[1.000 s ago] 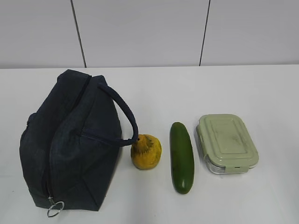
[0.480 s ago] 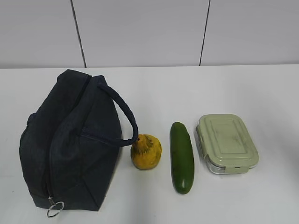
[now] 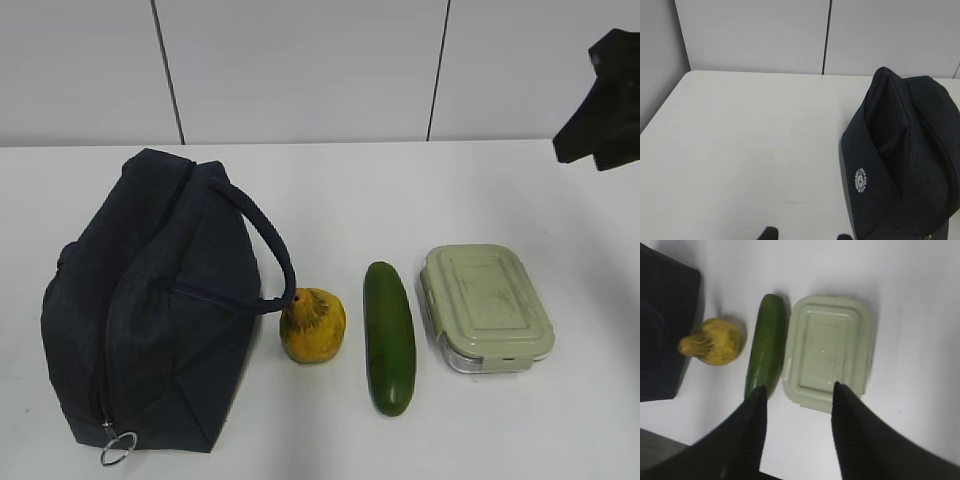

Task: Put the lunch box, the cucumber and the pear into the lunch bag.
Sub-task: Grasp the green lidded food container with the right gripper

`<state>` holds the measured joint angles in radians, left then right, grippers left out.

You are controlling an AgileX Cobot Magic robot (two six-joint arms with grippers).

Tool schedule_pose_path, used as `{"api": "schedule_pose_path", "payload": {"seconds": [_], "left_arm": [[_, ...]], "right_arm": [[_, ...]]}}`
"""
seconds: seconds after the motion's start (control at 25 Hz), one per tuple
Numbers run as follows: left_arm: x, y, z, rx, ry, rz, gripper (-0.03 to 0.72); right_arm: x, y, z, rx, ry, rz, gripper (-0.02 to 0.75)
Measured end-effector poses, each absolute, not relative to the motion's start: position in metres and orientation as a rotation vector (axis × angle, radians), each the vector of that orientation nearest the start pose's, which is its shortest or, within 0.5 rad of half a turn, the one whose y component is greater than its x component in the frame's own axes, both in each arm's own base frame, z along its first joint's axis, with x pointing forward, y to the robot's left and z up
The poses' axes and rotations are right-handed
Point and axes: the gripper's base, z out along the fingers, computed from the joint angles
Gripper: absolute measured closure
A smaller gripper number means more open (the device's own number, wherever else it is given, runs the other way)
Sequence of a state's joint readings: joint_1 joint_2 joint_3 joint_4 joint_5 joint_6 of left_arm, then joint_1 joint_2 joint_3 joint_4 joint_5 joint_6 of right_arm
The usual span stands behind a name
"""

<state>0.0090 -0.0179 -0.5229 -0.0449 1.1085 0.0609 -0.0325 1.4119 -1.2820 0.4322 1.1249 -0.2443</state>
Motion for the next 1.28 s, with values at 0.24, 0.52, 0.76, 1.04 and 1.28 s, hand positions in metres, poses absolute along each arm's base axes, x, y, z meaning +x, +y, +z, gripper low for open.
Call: {"api": "schedule_pose_path", "payload": {"seconds": [0.24, 0.52, 0.76, 1.04, 1.28], "left_arm": [[-0.012, -0.004, 0.280, 0.058, 2.050, -0.010, 0.460], [-0.012, -0.004, 0.280, 0.058, 2.050, -0.010, 0.460], [-0.012, -0.004, 0.280, 0.058, 2.050, -0.010, 0.460], [-0.012, -0.004, 0.280, 0.058, 2.050, -0.010, 0.460], [-0.012, -0.004, 0.280, 0.058, 2.050, -0.010, 0.460]], "right_arm": [[0.316, -0.002, 0.315, -0.037, 2.594, 0.912, 0.395], [0.326, -0.040, 0.295, -0.051, 2.573, 0.876, 0.395], [0.327, -0.043, 0.278, -0.090, 2.625, 0.861, 0.395], [0.323, -0.042, 0.241, -0.033, 2.724, 0.944, 0.400], [0.319, -0.054, 0.211, 0.074, 2.768, 1.021, 0.418]]}}
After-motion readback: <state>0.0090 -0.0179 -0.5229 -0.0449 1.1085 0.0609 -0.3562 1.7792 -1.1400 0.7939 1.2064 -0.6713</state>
